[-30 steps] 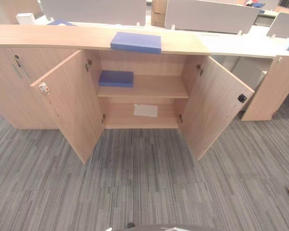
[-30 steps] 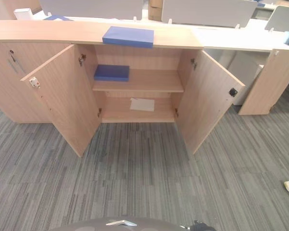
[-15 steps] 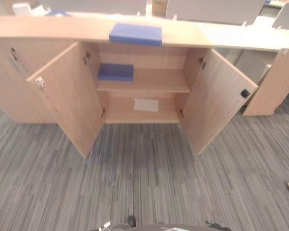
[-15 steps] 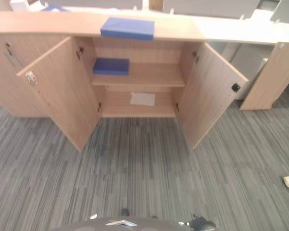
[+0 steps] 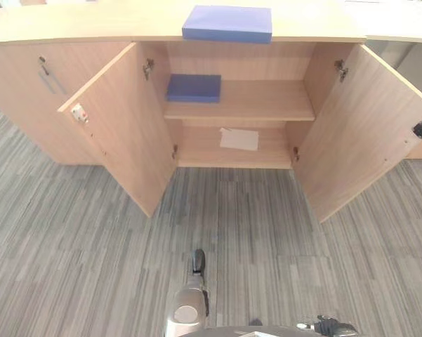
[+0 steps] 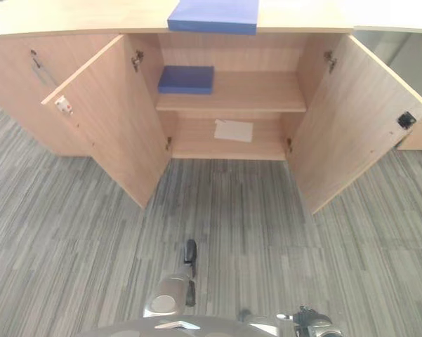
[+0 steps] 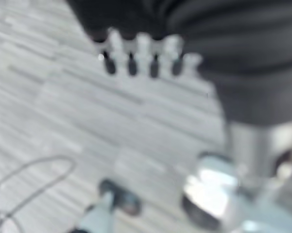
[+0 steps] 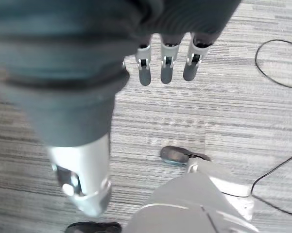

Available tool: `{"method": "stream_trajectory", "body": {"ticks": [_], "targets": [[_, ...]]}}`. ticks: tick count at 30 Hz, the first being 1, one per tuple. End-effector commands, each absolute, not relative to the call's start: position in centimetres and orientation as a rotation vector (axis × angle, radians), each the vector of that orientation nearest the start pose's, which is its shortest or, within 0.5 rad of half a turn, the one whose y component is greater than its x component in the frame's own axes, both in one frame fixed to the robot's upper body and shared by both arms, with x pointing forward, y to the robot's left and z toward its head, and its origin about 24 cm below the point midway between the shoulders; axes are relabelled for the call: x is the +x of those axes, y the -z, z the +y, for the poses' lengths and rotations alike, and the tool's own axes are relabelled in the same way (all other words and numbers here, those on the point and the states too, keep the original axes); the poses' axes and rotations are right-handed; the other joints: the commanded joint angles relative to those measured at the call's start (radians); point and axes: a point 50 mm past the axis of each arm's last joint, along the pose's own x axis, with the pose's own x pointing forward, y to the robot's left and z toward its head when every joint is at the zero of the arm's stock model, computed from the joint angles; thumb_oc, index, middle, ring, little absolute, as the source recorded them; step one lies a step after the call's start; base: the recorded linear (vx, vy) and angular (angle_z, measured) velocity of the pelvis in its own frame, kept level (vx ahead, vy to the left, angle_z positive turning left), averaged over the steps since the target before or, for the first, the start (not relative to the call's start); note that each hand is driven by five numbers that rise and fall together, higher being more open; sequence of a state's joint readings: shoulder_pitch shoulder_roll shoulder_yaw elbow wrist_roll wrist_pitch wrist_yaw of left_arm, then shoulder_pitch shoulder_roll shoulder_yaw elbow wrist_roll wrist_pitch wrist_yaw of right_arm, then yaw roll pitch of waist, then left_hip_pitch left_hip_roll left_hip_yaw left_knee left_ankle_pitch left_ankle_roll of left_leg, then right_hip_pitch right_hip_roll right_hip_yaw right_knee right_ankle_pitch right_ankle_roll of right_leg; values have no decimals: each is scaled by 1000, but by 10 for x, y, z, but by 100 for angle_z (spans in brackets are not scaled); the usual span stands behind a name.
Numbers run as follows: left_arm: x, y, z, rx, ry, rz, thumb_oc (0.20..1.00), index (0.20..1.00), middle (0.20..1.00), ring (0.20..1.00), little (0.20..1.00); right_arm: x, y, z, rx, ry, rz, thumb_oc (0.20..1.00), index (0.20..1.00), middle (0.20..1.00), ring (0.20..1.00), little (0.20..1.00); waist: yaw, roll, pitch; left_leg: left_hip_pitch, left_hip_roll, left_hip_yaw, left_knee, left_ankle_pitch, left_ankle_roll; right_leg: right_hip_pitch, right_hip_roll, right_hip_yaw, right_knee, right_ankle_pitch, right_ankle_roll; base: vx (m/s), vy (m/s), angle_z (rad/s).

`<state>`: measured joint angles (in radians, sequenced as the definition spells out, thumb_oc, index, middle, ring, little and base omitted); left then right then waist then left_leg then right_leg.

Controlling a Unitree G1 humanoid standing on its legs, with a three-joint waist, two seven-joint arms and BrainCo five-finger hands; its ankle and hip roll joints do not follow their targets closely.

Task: Put the empty folder in the office cabinet

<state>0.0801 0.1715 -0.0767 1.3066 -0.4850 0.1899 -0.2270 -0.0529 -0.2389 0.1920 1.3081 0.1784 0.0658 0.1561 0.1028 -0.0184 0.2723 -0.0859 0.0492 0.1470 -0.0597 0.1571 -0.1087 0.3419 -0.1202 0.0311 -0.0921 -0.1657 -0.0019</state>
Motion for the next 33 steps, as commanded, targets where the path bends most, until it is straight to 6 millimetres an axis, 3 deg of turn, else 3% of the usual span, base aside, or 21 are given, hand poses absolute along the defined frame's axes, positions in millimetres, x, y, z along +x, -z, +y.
{"method": "stream_trajectory", "body": {"ticks": [1,2,3,6,9,10,13,14,15,18,21,24,28,30,33], "targets": [[31,176,203,-297,-137,1483,1000,1000,1000,1000,1000,81,162,-244,-139,46,1307,1000,1000,1000,1000,1000,-18,24,-86,-46,12,-28,16,-56,68,9,103,-69,70,-32,17,255,89,-89],[31,176,203,-297,-137,1483,1000,1000,1000,1000,1000,81,162,-244,-139,46,1307,1000,1000,1000,1000,1000,-18,24,-86,-46,12,-28,16,-56,68,9,103,-69,70,-32,17,359,143,-88],[32,175,205,-280,-136,1498,1000,1000,1000,1000,1000,86,161,-243,-152,53,1266,1000,1000,1000,1000,1000,-17,18,-109,-44,-13,-40,41,-90,94,19,76,-63,74,-35,36,367,164,-61],[38,174,211,-250,-140,1511,1000,1000,1000,1000,1000,102,157,-240,-165,54,1172,1000,1000,1000,1000,1000,-26,17,-136,-9,-49,-67,26,-116,132,-2,43,-74,125,-28,56,301,160,-28],[41,173,213,-239,-137,1507,1000,1000,1000,1000,1000,108,155,-238,-170,59,1139,1000,1000,1000,1000,1000,-29,18,-140,1,-61,-79,24,-124,144,-17,27,-86,161,-17,62,124,98,-4],[50,171,222,-214,-126,1482,1000,1000,1000,1000,1000,129,148,-234,-298,42,1031,1000,1000,1000,1000,1000,-46,19,-136,22,-94,-82,46,-155,192,-130,-39,-132,411,120,105,208,191,-5],[52,171,222,-214,-123,1474,1000,1000,1000,1000,1000,132,147,-233,-343,31,1013,1000,1000,1000,1000,1000,-50,23,-134,29,-96,-78,47,-159,198,-167,-55,-144,463,150,110,106,133,-5],[61,170,218,-242,-117,1433,1000,1000,1000,1000,1000,138,145,-230,-504,-31,962,1000,1000,1000,1000,1000,-67,57,-112,82,-86,-62,34,-174,204,-302,-100,-190,575,178,98,163,69,1],[71,169,217,-238,-105,1397,1000,1000,1000,1000,1000,147,141,-229,-524,7,935,1000,1000,1000,1000,1000,-78,69,-92,126,-68,-38,25,-183,192,-347,-84,-226,477,146,91,178,-8,-24],[89,165,220,-229,-93,1341,1000,1000,1000,1000,1000,159,137,-229,-509,34,916,1000,1000,1000,1000,1000,-93,62,-68,134,-46,-19,27,-193,179,-368,-51,-224,350,125,99,38,-180,-36],[112,159,218,-237,-88,1239,1000,1000,1000,1000,1000,163,135,-229,-449,55,919,1000,1000,1000,1000,1000,-122,25,-39,159,-42,11,13,-217,165,-426,-42,-195,139,258,159,60,-292,14],[112,160,215,-191,-84,1193,1000,1000,1000,1000,1000,148,142,-227,-354,90,974,1000,1000,1000,1000,1000,-149,2,-37,221,-34,11,2,-266,161,-497,-38,-165,77,340,181,282,-331,7],[107,163,201,-174,-45,1182,1000,1000,1000,1000,1000,125,151,-229,-332,63,1068,1000,1000,1000,1000,1000,-173,-7,-58,266,-13,-26,4,-294,151,-463,0,-123,81,290,140,317,-278,-4],[107,163,198,-189,-39,1182,1000,1000,1000,1000,1000,120,152,-230,-338,59,1076,1000,1000,1000,1000,1000,-175,-5,-65,275,-3,-30,0,-294,146,-449,6,-125,79,276,129,203,-165,37],[106,163,196,-219,1,1201,1000,1000,1000,1000,1000,109,155,-236,-318,84,1124,1000,1000,1000,1000,1000,-179,1,-91,283,32,-18,11,-291,110,-394,21,-153,66,230,98,260,-234,56]]}}
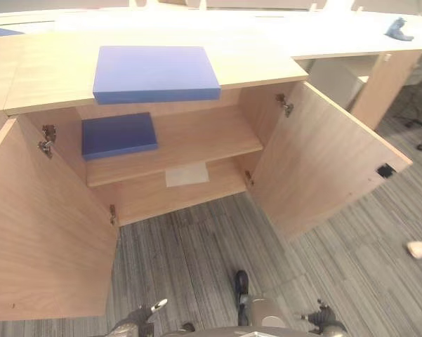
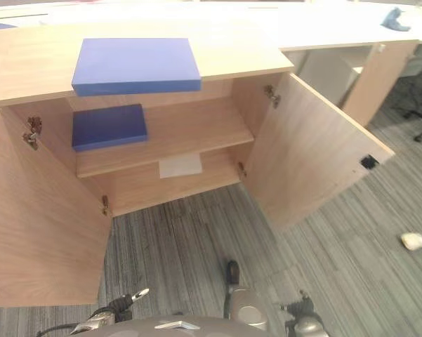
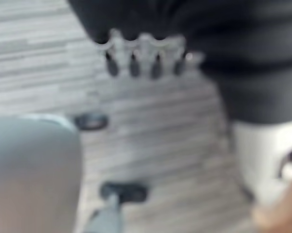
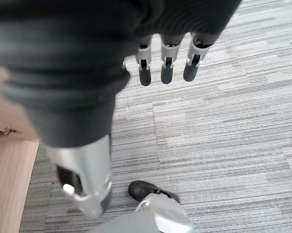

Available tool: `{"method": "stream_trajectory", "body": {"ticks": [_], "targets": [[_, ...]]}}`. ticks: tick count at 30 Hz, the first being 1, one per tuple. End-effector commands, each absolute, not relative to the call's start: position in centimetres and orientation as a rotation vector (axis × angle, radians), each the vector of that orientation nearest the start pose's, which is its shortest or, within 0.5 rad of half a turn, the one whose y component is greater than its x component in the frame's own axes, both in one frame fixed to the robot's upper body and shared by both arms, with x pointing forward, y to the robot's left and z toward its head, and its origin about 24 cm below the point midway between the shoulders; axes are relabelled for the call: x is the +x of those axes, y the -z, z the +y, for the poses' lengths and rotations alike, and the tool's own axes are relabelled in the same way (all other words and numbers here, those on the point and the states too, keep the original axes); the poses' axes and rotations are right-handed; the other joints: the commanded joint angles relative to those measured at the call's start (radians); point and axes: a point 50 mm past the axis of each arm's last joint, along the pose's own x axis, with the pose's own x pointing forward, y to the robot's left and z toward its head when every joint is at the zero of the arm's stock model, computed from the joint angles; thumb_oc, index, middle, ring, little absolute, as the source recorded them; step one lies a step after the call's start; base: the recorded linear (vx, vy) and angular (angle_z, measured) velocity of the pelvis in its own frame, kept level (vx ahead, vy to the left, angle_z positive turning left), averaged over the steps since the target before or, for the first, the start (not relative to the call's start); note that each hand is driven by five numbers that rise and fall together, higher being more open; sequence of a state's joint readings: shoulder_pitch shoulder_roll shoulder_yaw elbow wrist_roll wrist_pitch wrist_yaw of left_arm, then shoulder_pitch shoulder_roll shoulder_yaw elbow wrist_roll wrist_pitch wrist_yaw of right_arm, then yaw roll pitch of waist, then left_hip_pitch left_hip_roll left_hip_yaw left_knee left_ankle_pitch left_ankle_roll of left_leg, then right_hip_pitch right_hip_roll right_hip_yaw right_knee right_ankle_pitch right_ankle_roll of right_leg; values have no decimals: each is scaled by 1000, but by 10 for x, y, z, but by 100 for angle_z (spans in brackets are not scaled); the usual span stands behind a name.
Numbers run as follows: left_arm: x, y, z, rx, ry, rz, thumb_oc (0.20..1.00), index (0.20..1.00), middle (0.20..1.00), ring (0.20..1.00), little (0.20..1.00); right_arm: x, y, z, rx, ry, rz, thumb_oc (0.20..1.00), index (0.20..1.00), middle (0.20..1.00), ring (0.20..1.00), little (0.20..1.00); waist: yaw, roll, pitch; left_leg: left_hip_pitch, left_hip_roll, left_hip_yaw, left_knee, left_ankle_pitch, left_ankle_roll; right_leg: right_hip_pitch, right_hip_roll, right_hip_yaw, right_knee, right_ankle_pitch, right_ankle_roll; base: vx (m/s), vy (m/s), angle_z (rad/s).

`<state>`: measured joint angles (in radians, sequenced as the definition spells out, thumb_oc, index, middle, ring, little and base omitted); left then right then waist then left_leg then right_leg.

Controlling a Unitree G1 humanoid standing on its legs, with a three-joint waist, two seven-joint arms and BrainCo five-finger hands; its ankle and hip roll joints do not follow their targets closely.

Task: Put the empty folder in the office cabinet

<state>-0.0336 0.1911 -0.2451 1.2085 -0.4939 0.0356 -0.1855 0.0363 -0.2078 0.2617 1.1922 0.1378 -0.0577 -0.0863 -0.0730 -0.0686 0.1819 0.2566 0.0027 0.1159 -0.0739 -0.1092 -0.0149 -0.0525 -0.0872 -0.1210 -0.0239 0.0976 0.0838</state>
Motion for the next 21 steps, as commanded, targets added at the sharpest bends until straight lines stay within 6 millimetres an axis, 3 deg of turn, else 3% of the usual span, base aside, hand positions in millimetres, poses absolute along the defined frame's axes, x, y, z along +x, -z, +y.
{"method": "stream_trajectory", "body": {"ticks": [1,5,9,14,15,18,21], "targets": [[106,163,198,-213,7,1198,1000,1000,1000,1000,1000,108,154,-240,-321,76,1125,1000,1000,1000,1000,1000,-1,52,-3,-74,86,22,44,-17,9,16,-13,-15,-7,-38,6,165,-191,37],[99,164,203,-167,-4,1207,1000,1000,1000,1000,1000,119,148,-243,-279,56,1054,1000,1000,1000,1000,1000,15,53,-5,-127,104,39,153,-2,-12,46,-15,-57,1,-69,-22,134,-184,18],[96,164,203,-135,10,1206,1000,1000,1000,1000,1000,132,143,-242,-256,51,989,1000,1000,1000,1000,1000,32,50,5,-200,100,41,257,10,-12,76,-8,-83,15,-105,-46,98,-95,33],[95,164,204,-108,23,1184,1000,1000,1000,1000,1000,144,138,-236,-290,-5,925,1000,1000,1000,1000,1000,41,62,5,-196,77,35,175,5,-6,91,-9,-96,26,-124,-40,119,58,11],[98,163,204,-81,43,1170,1000,1000,1000,1000,1000,149,135,-233,-311,-35,901,1000,1000,1000,1000,1000,40,74,4,-185,82,31,94,47,-19,104,-1,-99,26,-136,-40,196,154,9],[111,159,203,-5,71,1106,1000,1000,1000,1000,1000,154,133,-226,-371,-110,869,1000,1000,1000,1000,1000,41,87,8,-192,100,43,23,112,-52,136,-1,-99,25,-159,-32,206,210,23],[121,155,205,71,49,1048,1000,1000,1000,1000,1000,158,132,-222,-446,-143,856,1000,1000,1000,1000,1000,56,89,7,-190,85,19,10,104,-38,151,-17,-95,33,-174,-24,121,191,11]]}}
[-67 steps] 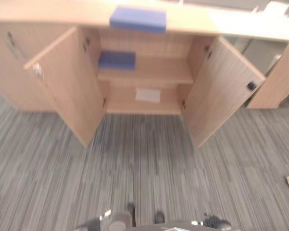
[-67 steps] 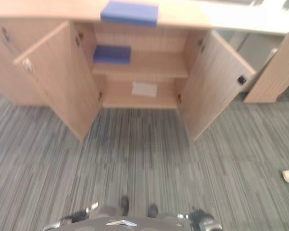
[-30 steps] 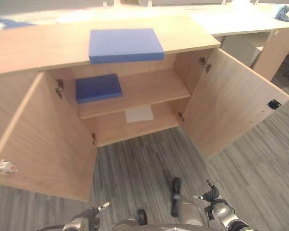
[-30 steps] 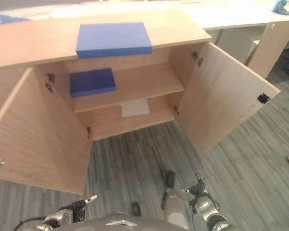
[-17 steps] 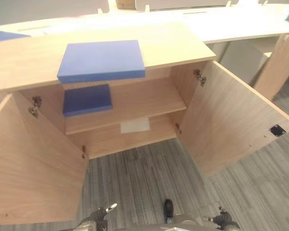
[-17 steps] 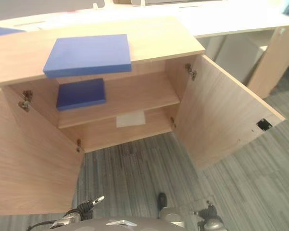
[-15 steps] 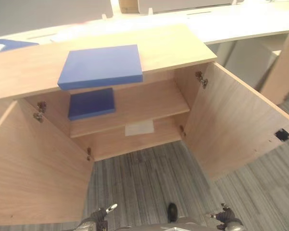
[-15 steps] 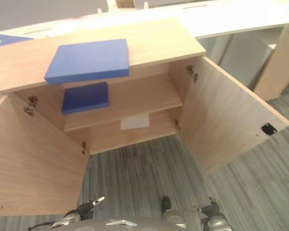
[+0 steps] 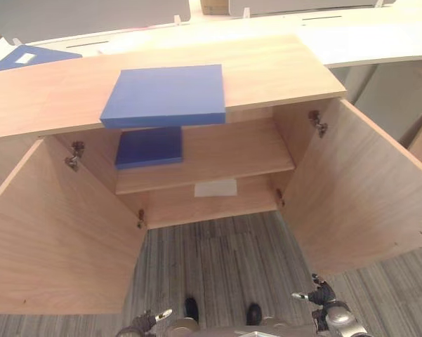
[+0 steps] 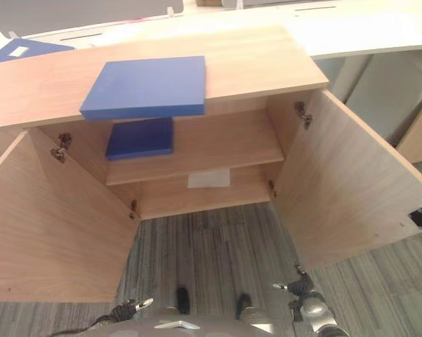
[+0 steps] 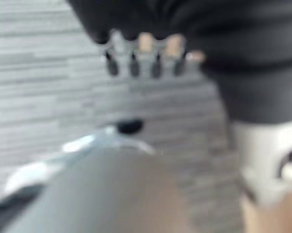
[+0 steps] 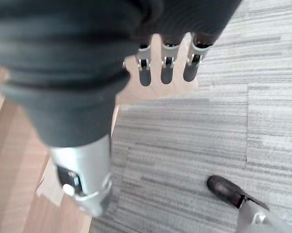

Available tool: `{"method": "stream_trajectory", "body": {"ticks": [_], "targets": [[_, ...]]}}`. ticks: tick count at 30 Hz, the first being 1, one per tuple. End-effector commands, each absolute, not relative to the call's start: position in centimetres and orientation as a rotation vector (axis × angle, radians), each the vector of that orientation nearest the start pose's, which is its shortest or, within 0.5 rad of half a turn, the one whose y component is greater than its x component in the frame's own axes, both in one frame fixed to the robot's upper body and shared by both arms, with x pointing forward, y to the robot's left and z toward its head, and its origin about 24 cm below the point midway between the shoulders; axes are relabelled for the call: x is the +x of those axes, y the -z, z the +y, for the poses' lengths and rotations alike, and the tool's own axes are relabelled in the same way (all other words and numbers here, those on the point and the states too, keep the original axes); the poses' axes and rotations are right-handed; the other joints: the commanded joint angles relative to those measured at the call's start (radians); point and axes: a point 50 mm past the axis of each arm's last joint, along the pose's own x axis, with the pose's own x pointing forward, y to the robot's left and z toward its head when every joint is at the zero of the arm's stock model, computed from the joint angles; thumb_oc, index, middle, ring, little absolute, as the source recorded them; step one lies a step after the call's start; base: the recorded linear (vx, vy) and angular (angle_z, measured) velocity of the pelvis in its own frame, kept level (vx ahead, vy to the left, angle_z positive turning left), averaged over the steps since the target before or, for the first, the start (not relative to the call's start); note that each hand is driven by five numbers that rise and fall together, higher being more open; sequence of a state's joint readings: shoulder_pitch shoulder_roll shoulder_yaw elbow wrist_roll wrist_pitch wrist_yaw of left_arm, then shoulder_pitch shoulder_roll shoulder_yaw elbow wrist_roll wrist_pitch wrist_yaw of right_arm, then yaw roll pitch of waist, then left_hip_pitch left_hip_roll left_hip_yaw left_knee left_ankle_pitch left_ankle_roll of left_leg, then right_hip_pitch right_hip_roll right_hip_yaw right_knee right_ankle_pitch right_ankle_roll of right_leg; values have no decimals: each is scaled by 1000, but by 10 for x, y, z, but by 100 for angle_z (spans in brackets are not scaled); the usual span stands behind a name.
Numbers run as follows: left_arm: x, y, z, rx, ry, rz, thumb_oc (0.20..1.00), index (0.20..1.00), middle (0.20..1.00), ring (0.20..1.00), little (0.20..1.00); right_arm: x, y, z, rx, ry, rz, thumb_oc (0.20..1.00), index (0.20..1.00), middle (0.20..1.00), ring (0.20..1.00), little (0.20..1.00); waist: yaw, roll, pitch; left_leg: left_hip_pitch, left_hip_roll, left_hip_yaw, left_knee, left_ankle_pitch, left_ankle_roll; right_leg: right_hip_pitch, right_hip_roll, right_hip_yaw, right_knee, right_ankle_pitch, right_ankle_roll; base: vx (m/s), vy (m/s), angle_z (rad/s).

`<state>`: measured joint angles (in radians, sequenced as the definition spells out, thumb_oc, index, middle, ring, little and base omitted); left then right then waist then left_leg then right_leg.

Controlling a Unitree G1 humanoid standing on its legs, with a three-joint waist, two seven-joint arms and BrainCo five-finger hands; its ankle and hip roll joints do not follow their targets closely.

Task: Put the empty folder in the office cabinet

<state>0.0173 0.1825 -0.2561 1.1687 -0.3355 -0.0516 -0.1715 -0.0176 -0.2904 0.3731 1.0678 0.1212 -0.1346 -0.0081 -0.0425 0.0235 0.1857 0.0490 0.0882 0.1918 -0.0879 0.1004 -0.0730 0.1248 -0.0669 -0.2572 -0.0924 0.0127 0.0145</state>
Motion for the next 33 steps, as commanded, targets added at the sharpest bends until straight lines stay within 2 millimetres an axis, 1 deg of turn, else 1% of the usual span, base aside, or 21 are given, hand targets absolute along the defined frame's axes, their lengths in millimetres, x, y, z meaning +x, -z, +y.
{"method": "stream_trajectory", "body": {"ticks": [1,3,4,6,8,9,10,12,13,14,16,18,22,23,25,28,30,32,33], "targets": [[126,152,207,130,19,1007,1000,1000,1000,1000,1000,159,132,-222,-460,-142,857,1000,1000,1000,1000,1000,28,-2,2,18,-4,-61,22,-107,25,-26,-42,39,107,-91,48,169,289,-1],[140,145,219,214,-17,944,1000,1000,1000,1000,1000,157,135,-219,-436,-116,868,1000,1000,1000,1000,1000,32,-1,-3,28,-23,-80,14,-122,49,-33,-60,41,136,-93,61,150,282,-3],[149,139,227,264,-30,904,1000,1000,1000,1000,1000,157,135,-219,-465,-128,871,1000,1000,1000,1000,1000,28,4,-2,35,-32,-83,9,-130,61,-37,-68,47,149,-95,66,111,297,-5],[166,128,234,306,-47,835,1000,1000,1000,1000,1000,157,134,-218,-516,-139,863,1000,1000,1000,1000,1000,21,18,5,39,-42,-80,5,-135,78,-56,-89,54,187,-98,78,81,293,-11],[181,117,241,329,-78,773,1000,1000,1000,1000,1000,159,133,-217,-538,-107,850,1000,1000,1000,1000,1000,17,33,14,41,-49,-79,12,-140,99,-80,-112,61,247,-102,86,79,213,-7],[184,113,244,335,-93,749,1000,1000,1000,1000,1000,160,132,-217,-545,-95,845,1000,1000,1000,1000,1000,17,36,17,41,-51,-74,14,-142,106,-93,-121,63,272,-97,89,59,148,-7],[190,106,250,353,-131,703,1000,1000,1000,1000,1000,161,131,-216,-556,-86,831,1000,1000,1000,1000,1000,16,42,23,44,-50,-62,16,-147,117,-115,-137,60,305,-78,92,32,100,-14],[197,94,258,413,-178,627,1000,1000,1000,1000,1000,164,129,-216,-574,-103,814,1000,1000,1000,1000,1000,21,45,31,48,-43,-34,18,-154,114,-131,-149,46,288,-60,97,5,34,-27],[197,94,258,413,-178,627,1000,1000,1000,1000,1000,164,129,-216,-574,-103,814,1000,1000,1000,1000,1000,21,45,31,48,-43,-34,18,-154,114,-131,-149,46,288,-60,97,35,-102,-63],[209,72,272,495,-238,512,1000,1000,1000,1000,1000,167,127,-217,-611,-149,809,1000,1000,1000,1000,1000,25,32,44,57,-38,7,29,-175,101,-143,-154,27,186,-3,122,60,-134,-66],[214,59,279,573,-258,447,1000,1000,1000,1000,1000,165,126,-220,-596,-131,811,1000,1000,1000,1000,1000,20,29,50,70,-32,20,29,-178,99,-137,-143,44,161,5,130,59,-138,-72],[224,47,274,644,-267,362,1000,1000,1000,1000,1000,165,125,-228,-612,-132,810,1000,1000,1000,1000,1000,17,22,39,69,-15,27,24,-167,86,-112,-119,52,120,-3,119,48,-124,-21],[231,39,269,684,-266,309,1000,1000,1000,1000,1000,163,125,-232,-604,-140,833,1000,1000,1000,1000,1000,16,16,27,71,-9,31,17,-162,77,-87,-105,52,86,-6,112,53,-65,11],[234,34,265,724,-265,270,1000,1000,1000,1000,1000,161,126,-234,-601,-144,845,1000,1000,1000,1000,1000,16,12,19,73,-4,32,16,-161,70,-68,-98,51,65,-8,106,85,-86,8],[242,21,257,828,-256,169,1000,1000,1000,1000,1000,160,126,-235,-592,-149,860,1000,1000,1000,1000,1000,22,5,3,72,7,33,16,-155,57,-44,-86,48,34,-9,95,96,-108,10],[248,3,253,928,-267,48,1000,1000,1000,1000,1000,159,127,-235,-583,-156,879,1000,1000,1000,1000,1000,27,2,-4,78,13,33,13,-153,47,-25,-77,47,14,-9,88,50,-49,-2],[251,-9,252,981,-284,-27,1000,1000,1000,1000,1000,157,128,-236,-575,-147,889,1000,1000,1000,1000,1000,30,2,-10,81,15,31,12,-154,43,-19,-74,47,11,-12,86,43,-34,-3],[253,-25,251,1062,-308,-136,1000,1000,1000,1000,1000,154,130,-237,-549,-123,904,1000,1000,1000,1000,1000,35,1,-16,82,17,28,11,-156,39,-14,-72,46,9,-15,85,20,-18,0],[253,-25,251,1062,-308,-136,1000,1000,1000,1000,1000,154,130,-237,-549,-123,904,1000,1000,1000,1000,1000,35,1,-16,82,17,28,11,-156,39,-14,-72,46,9,-15,85,0,0,0]]}}
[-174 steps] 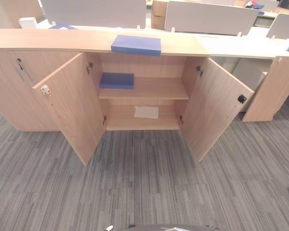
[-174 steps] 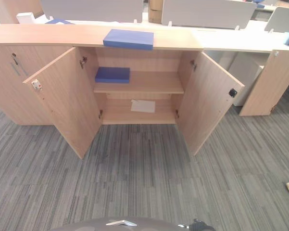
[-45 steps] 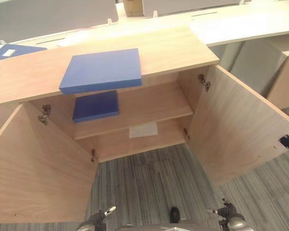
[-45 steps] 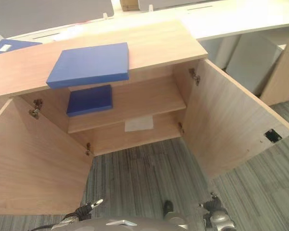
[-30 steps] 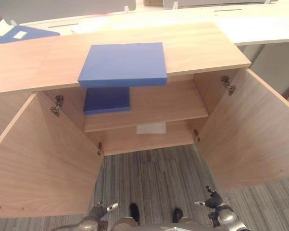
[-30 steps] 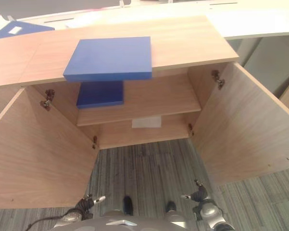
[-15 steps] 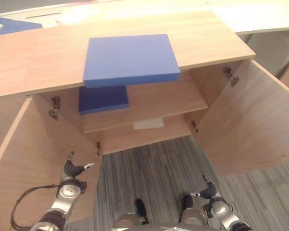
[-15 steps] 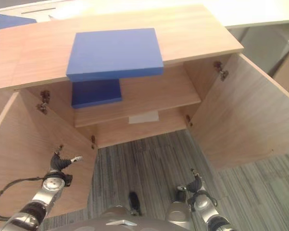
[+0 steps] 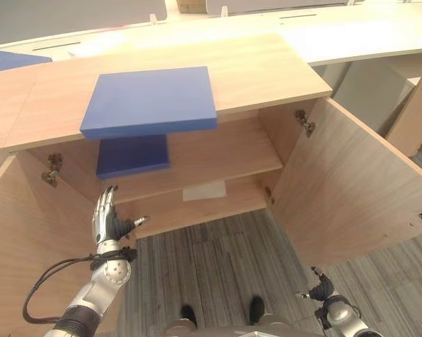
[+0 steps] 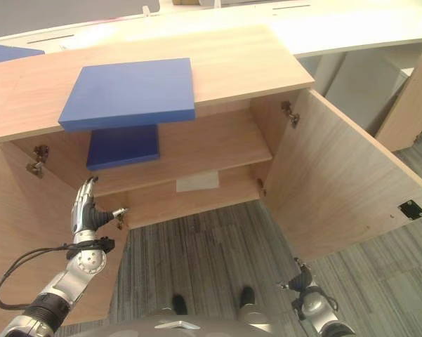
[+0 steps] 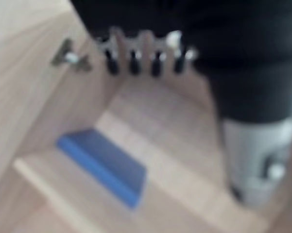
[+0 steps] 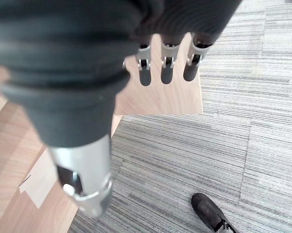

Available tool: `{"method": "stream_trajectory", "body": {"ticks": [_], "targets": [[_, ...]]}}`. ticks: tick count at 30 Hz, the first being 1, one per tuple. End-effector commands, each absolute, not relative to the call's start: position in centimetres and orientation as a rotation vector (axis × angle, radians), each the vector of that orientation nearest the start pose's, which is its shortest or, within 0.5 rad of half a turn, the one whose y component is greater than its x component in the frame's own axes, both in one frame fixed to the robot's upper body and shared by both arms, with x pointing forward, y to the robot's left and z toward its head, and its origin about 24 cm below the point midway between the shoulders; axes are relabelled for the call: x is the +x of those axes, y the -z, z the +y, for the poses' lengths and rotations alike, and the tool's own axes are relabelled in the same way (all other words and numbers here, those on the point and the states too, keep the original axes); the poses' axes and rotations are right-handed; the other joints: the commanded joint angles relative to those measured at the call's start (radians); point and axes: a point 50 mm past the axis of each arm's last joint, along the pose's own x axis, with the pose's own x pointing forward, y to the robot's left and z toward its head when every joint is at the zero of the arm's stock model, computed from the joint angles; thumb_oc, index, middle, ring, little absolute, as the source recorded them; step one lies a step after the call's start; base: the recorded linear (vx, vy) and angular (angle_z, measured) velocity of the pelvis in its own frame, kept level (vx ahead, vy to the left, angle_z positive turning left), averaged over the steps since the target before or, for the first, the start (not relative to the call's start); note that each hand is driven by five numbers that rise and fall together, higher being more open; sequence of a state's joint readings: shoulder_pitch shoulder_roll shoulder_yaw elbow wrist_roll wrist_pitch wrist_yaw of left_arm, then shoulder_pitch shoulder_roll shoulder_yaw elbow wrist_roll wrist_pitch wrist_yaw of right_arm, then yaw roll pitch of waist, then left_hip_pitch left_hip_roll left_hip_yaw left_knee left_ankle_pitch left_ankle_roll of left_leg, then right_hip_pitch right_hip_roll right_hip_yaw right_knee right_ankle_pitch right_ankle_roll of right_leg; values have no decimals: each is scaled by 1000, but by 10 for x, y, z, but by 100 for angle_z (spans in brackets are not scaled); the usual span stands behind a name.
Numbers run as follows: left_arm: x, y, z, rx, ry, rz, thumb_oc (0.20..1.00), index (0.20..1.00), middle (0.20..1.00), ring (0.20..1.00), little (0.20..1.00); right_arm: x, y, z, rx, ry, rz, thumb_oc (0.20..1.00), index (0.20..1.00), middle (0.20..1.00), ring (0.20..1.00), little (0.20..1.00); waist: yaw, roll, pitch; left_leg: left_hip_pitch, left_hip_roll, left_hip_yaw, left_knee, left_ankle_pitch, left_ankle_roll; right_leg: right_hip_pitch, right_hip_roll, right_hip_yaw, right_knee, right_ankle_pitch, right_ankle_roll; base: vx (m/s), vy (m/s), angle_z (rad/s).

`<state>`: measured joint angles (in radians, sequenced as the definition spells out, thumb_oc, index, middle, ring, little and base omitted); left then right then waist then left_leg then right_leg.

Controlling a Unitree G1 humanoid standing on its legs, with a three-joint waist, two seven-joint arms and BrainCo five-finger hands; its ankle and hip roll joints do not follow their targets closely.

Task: Put the empty folder in the office cabinet

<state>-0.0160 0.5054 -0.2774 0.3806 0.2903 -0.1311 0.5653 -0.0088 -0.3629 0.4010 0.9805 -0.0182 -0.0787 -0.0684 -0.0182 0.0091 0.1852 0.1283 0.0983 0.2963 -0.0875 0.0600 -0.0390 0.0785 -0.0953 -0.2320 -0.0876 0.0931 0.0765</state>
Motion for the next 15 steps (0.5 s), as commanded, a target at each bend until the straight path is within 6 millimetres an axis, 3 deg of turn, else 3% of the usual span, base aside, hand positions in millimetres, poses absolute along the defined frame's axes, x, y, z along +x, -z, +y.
{"method": "stream_trajectory", "body": {"ticks": [1,6,15], "targets": [[254,-31,251,1091,-320,-180,1000,1000,1000,1000,1000,153,130,-237,-543,-118,907,1000,1000,1000,1000,1000,12,14,-18,5,7,-78,10,-116,3,35,-42,21,3,-96,23,23,-24,3],[255,-56,247,1234,-331,-390,1000,1000,1000,1000,1000,147,133,-233,-527,-123,923,1000,1000,1000,1000,1000,13,9,-29,18,9,-80,5,-125,0,45,-38,22,0,-100,28,24,-21,4],[263,-73,245,1320,-338,-551,1000,1000,1000,1000,1000,140,136,-231,-529,-133,940,1000,1000,1000,1000,1000,-12,9,-44,36,8,-65,1,-137,0,49,-37,44,0,-101,40,6,5,-1]]}}
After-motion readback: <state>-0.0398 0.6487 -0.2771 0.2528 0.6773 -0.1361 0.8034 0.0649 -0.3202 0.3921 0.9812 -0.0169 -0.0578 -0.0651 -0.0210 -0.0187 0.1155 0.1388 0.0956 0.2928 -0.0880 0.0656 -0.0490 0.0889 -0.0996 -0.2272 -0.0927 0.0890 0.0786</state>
